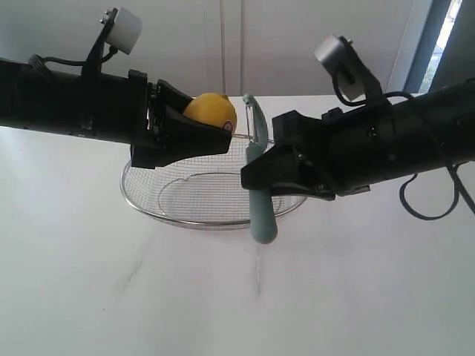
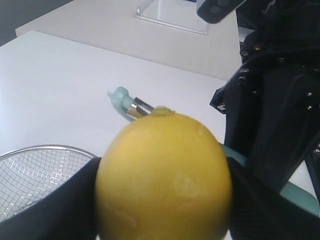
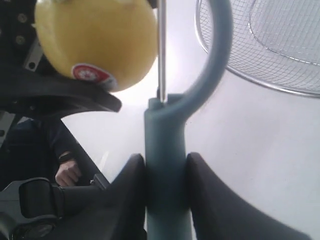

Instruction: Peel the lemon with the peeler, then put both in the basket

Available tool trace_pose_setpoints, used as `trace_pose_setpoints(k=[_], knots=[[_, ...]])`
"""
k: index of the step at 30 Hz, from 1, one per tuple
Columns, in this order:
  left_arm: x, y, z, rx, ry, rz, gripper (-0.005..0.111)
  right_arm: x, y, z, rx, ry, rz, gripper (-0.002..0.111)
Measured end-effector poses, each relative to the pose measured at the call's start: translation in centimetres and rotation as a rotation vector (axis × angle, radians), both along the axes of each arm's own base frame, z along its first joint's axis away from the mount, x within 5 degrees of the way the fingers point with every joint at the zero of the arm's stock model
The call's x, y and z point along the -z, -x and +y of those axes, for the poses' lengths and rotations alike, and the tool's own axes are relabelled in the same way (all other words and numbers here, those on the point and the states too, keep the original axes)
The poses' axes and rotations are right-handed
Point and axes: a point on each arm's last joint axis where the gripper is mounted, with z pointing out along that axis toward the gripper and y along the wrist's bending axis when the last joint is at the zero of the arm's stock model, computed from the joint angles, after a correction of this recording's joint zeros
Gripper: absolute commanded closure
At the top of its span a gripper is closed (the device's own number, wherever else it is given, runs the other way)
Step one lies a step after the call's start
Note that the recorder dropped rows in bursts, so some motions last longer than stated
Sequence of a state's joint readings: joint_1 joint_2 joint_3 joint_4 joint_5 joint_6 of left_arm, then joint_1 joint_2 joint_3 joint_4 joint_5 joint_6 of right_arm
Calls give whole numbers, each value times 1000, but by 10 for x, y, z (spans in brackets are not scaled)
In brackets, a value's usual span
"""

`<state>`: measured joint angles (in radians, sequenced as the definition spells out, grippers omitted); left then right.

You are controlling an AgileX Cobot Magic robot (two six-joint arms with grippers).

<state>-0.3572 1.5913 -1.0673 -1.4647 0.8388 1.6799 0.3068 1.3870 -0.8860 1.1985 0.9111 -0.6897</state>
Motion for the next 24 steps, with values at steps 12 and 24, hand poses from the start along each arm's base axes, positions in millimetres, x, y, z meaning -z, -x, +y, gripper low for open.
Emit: trace_pose_setpoints(k=[12,24], knots=[[0,0,0,0,0,0,107,21,-12,7,-7,-33,104,108],[0,0,0,0,0,0,107,21,-10,12,-78,-95,120,108]])
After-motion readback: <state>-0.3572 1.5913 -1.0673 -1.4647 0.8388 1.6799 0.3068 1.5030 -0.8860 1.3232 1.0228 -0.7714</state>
